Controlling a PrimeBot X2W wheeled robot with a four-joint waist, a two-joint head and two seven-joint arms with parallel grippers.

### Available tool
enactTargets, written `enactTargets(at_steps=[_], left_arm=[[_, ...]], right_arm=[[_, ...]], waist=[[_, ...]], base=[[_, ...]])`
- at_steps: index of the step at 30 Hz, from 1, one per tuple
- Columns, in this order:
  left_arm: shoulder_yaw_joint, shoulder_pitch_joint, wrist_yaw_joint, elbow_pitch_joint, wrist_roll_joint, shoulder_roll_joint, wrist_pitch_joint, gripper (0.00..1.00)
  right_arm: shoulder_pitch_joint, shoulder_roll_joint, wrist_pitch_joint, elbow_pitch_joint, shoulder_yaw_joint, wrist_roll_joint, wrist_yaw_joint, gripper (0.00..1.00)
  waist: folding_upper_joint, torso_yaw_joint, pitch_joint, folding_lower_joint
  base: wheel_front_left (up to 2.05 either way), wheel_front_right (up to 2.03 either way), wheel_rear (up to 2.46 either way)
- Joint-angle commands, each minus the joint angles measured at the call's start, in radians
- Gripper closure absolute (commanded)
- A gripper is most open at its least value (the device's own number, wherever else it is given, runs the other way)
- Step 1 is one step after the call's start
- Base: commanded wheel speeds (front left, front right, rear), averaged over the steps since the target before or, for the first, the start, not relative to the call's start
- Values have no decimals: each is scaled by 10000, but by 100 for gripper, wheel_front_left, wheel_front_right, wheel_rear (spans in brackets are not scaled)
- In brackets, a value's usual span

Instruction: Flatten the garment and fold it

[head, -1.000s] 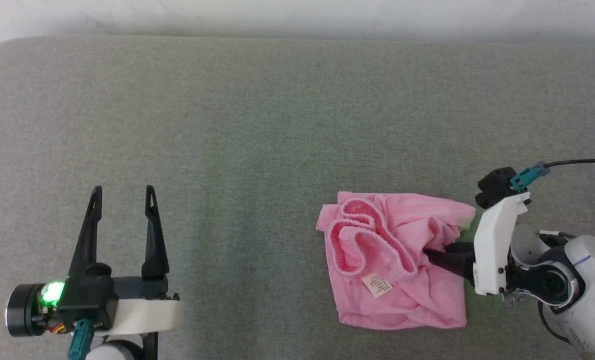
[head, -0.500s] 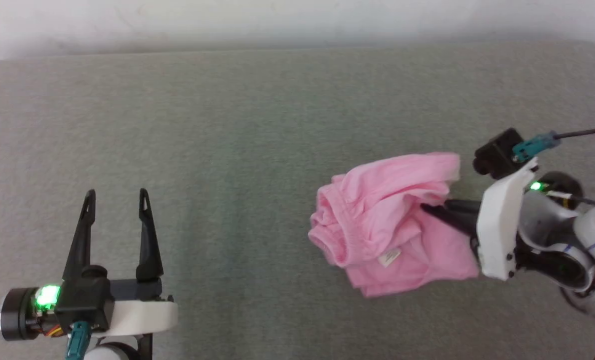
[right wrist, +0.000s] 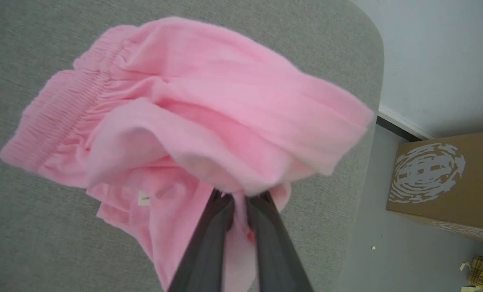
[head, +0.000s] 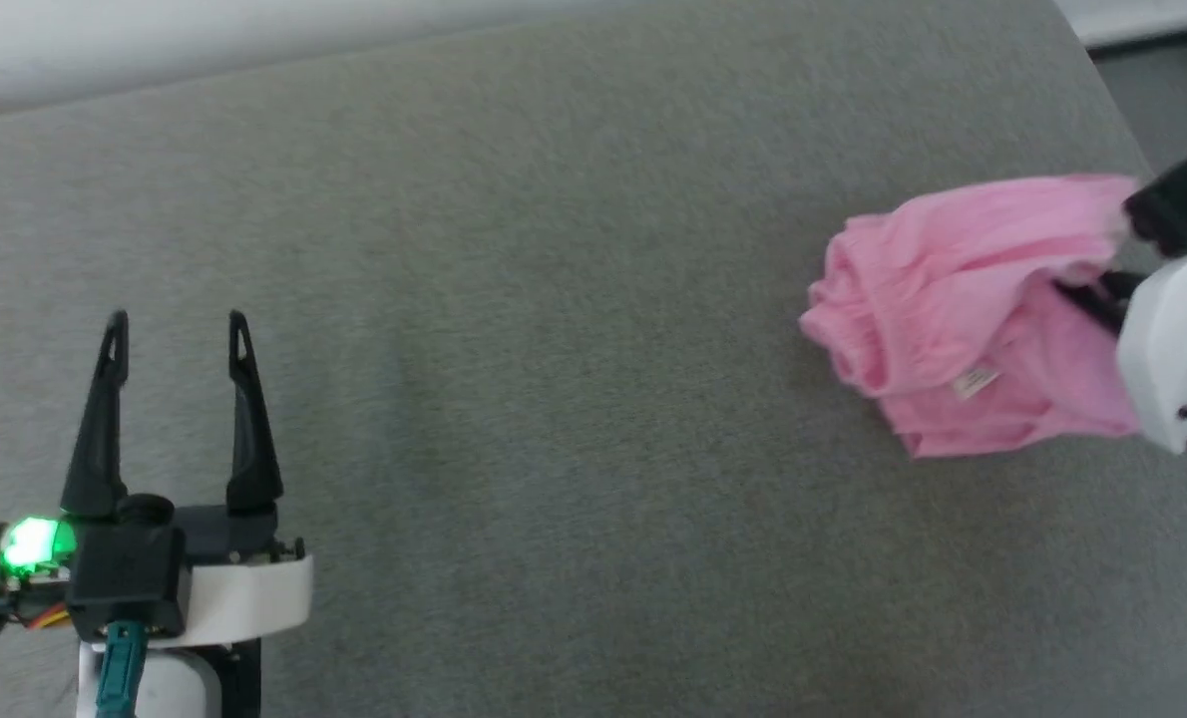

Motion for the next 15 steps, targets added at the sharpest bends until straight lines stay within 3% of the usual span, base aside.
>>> enactTargets(at_steps=[1, 15], left_arm=[[-3, -255, 76, -97, 156, 167, -46, 0], [-575, -1197, 592, -875, 312, 872, -46, 0]], right_arm=[[-334, 120, -240, 435, -40, -139, -17, 100], [-2104, 870, -1906, 5628, -724, -1267, -17, 100]], waist=[[-1, -1144, 1430, 0], [-1, -635, 2821, 0]], base=[[0, 0, 0], [0, 0, 0]])
